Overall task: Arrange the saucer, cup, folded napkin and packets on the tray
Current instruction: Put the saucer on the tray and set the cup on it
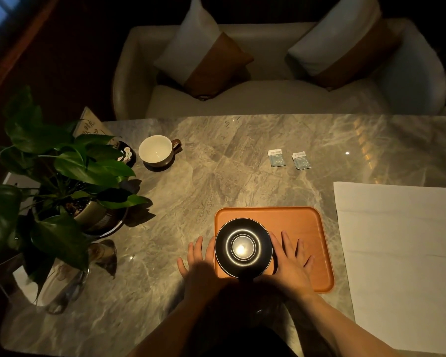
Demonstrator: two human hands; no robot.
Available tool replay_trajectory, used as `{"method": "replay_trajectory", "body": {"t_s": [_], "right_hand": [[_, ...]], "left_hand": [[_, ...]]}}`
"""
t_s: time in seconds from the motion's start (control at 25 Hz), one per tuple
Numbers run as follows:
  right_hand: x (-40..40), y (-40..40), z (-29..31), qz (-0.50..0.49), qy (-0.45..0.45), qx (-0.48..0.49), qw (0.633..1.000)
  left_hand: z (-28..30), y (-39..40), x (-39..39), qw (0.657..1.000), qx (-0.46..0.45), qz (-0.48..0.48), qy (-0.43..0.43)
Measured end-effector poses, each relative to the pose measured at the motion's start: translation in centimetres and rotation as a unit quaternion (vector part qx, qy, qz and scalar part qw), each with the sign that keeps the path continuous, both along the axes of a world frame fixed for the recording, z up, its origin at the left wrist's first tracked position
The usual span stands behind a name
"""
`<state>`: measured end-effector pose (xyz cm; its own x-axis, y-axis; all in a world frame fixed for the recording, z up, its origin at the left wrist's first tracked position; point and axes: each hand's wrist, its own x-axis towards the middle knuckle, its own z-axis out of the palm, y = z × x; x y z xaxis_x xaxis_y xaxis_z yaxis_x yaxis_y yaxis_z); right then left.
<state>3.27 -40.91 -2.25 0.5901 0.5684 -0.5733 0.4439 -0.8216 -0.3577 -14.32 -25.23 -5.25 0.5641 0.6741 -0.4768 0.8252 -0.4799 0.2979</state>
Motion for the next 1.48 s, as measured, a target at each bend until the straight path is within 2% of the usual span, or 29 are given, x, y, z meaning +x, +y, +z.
{"method": "replay_trajectory", "body": {"t_s": [0.16, 0.32, 0.44, 0.64, 0.8, 0.92, 1.04, 1.12, 1.2, 1.32, 1.48], "right_hand": [[0.7, -0.2, 0.6, 0.028, 0.010, -0.016, 0.999], [4.6, 0.6, 1.9, 0.048, -0.035, 0.053, 0.997], [8.8, 4.1, 3.5, 0.120, -0.034, 0.044, 0.991], [13.3, 12.6, 6.1, 0.200, 0.015, -0.036, 0.979], [14.8, 19.4, 7.1, 0.237, 0.012, -0.039, 0.971], [15.0, 24.3, 7.3, 0.273, 0.005, -0.038, 0.961], [14.6, 28.9, 6.9, 0.319, -0.024, -0.032, 0.947], [14.2, 31.7, 6.5, 0.334, -0.038, -0.014, 0.942], [13.9, 34.0, 6.2, 0.340, -0.062, 0.010, 0.938], [13.3, 36.9, 5.7, 0.333, -0.127, 0.046, 0.933], [12.3, 40.2, 4.9, 0.332, -0.148, 0.084, 0.928]], "left_hand": [[1.0, 0.9, -0.2, 1.000, -0.024, -0.008, -0.009], [3.0, 4.0, -1.2, 0.998, -0.038, -0.019, -0.052], [4.9, 8.1, -0.7, 0.992, -0.112, 0.012, -0.060], [7.2, 14.5, 1.8, 0.988, -0.087, 0.111, -0.054], [7.9, 19.1, 4.4, 0.961, -0.131, 0.226, -0.086], [7.8, 21.5, 5.8, 0.944, -0.147, 0.277, -0.103], [7.5, 23.4, 6.9, 0.921, -0.129, 0.342, -0.135], [7.5, 25.0, 7.5, 0.910, -0.080, 0.374, -0.162], [7.7, 26.2, 7.6, 0.904, -0.043, 0.380, -0.192], [7.7, 28.0, 7.5, 0.899, -0.050, 0.357, -0.248], [6.8, 29.9, 7.9, 0.911, -0.056, 0.333, -0.238]]}}
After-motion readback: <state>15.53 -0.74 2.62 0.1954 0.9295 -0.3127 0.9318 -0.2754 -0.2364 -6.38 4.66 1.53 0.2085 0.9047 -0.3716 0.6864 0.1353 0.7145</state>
